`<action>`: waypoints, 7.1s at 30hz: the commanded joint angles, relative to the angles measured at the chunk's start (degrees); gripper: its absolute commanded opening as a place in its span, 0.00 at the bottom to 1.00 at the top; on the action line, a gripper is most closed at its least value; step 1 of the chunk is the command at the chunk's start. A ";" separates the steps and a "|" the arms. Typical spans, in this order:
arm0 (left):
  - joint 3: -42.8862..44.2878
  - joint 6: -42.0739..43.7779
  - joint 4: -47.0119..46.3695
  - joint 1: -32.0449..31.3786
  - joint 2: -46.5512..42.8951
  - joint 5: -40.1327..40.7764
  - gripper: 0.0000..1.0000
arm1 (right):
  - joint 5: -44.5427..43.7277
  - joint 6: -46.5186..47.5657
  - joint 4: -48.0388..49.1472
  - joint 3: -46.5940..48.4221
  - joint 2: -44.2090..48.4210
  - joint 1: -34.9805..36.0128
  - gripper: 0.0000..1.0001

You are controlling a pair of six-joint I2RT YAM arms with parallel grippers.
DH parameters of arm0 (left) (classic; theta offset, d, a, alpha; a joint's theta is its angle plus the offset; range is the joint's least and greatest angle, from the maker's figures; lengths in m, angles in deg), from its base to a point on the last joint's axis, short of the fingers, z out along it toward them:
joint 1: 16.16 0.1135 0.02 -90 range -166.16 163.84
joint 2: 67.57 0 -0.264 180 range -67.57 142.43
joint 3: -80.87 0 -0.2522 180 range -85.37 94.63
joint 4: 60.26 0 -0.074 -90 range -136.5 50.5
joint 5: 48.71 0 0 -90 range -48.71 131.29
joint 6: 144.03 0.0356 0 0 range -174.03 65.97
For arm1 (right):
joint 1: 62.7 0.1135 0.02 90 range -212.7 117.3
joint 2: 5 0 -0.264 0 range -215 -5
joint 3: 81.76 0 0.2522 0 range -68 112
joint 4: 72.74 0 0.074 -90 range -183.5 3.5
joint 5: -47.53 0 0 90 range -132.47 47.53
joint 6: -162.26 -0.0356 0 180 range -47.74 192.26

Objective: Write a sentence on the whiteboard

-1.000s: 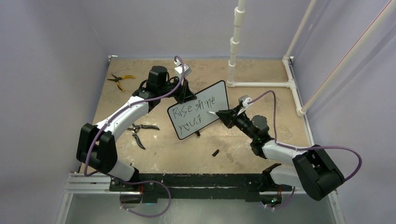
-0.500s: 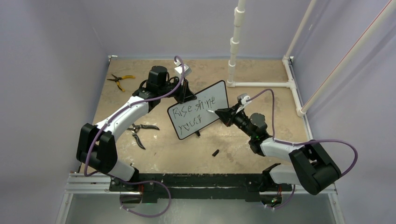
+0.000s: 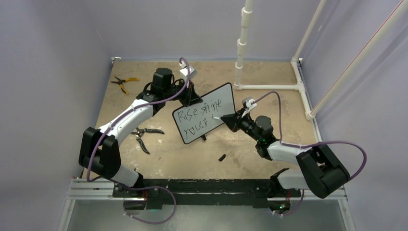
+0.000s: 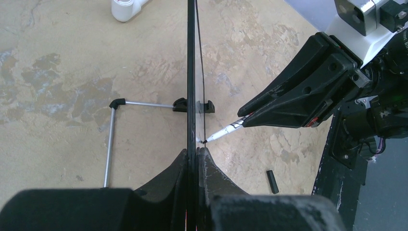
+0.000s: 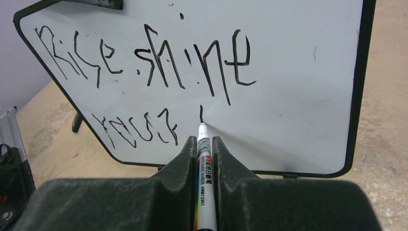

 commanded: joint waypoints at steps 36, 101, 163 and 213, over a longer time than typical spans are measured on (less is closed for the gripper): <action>-0.61 0.22 -1.58 -0.62 -1.14 -1.99 0.00 | -5.41 -0.34 -3.16 0.64 5.22 -0.16 0.00; -0.61 -0.11 -1.91 -0.67 -0.96 -2.43 0.00 | -5.77 -4.38 -1.71 1.94 3.28 -0.14 0.00; -0.60 -0.10 -1.92 -0.67 -1.48 -2.70 0.00 | -7.52 -5.18 -5.78 -0.19 2.60 -0.22 0.00; -0.71 -0.40 -2.30 -0.67 -1.66 -3.05 0.00 | -14.09 -7.66 -12.50 0.88 4.35 -0.22 0.00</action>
